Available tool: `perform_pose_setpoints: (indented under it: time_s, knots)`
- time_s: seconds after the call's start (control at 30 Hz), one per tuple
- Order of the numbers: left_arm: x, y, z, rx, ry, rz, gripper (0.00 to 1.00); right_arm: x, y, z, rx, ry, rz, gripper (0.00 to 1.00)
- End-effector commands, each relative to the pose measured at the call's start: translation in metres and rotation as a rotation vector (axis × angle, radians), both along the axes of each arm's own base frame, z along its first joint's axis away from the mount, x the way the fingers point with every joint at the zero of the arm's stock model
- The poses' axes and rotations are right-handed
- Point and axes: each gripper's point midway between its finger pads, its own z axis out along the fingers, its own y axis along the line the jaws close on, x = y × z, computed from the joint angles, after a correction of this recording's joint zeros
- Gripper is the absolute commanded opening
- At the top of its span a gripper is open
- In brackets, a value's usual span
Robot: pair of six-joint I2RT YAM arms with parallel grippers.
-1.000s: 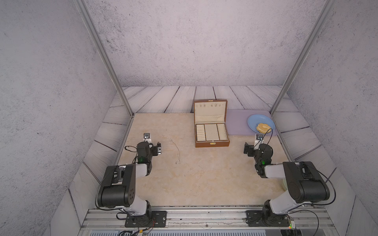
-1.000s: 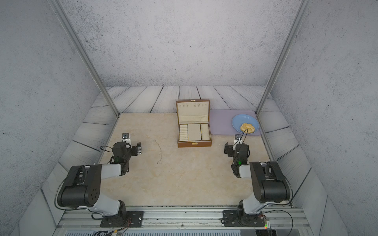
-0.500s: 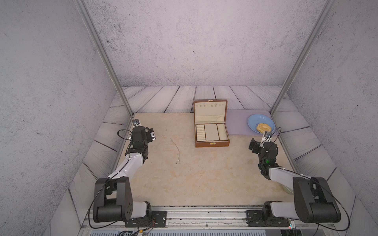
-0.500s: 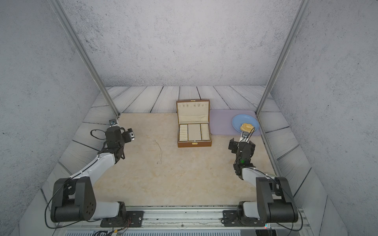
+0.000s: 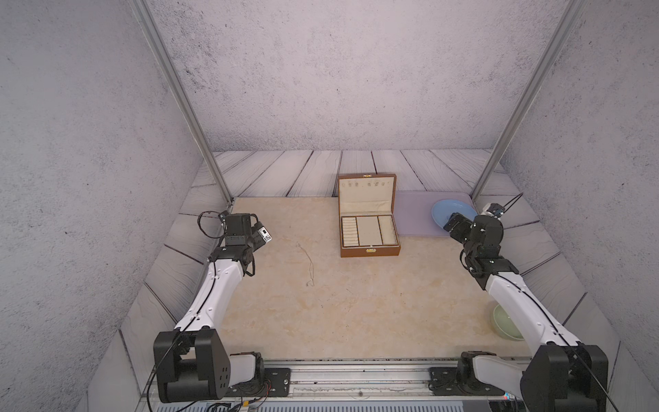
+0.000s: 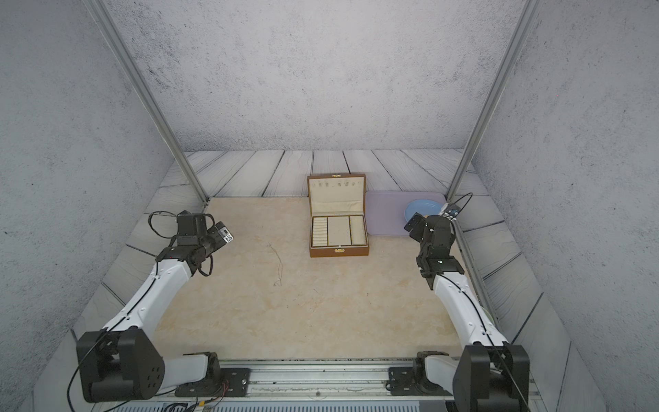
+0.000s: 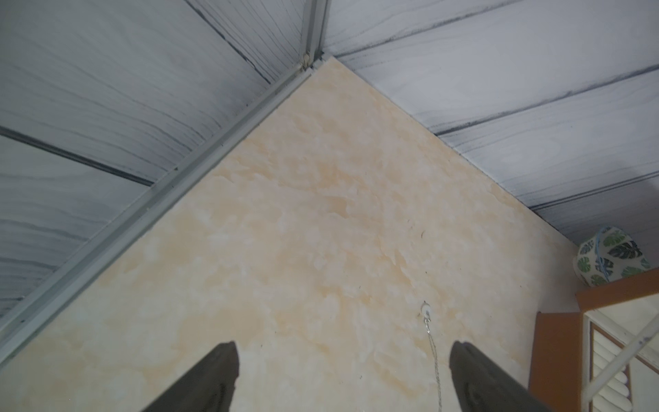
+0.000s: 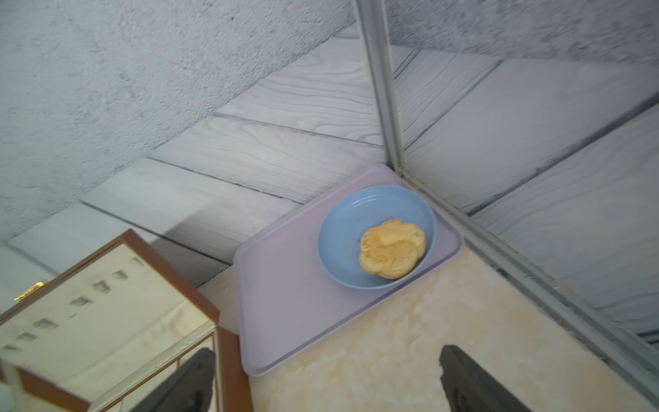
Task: Put jewelry chain into jewelry box
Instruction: Move the jewelry box to the center of the board.
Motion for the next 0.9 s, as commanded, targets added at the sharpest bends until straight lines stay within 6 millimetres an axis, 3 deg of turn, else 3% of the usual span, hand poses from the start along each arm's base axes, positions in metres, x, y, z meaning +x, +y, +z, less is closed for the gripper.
perform_pose_setpoints:
  time_s: [0.0, 0.23, 0.33, 0.4, 0.6, 0.87]
  knots:
    - [-0.013, -0.027, -0.001, -0.084, 0.054, -0.086, 0.98, 0.001, 0.049, -0.045, 0.149, 0.225, 0.217, 0.99]
    - [-0.031, -0.066, -0.013, -0.101, 0.116, -0.230, 0.98, 0.030, 0.100, -0.095, 0.109, 0.546, 0.404, 0.96]
    - [-0.036, -0.078, -0.013, -0.082, 0.125, -0.278, 0.98, 0.045, 0.120, -0.121, 0.140, 0.653, 0.469, 0.68]
    - [-0.038, -0.082, -0.014, -0.073, 0.133, -0.296, 0.98, 0.053, 0.132, -0.136, 0.160, 0.705, 0.498, 0.56]
    - [-0.042, -0.088, -0.018, -0.071, 0.140, -0.324, 0.98, 0.072, 0.161, -0.158, 0.082, 0.750, 0.541, 0.55]
    - [-0.038, -0.090, -0.022, -0.062, 0.153, -0.339, 0.98, 0.086, 0.169, -0.180, 0.012, 0.800, 0.540, 0.51]
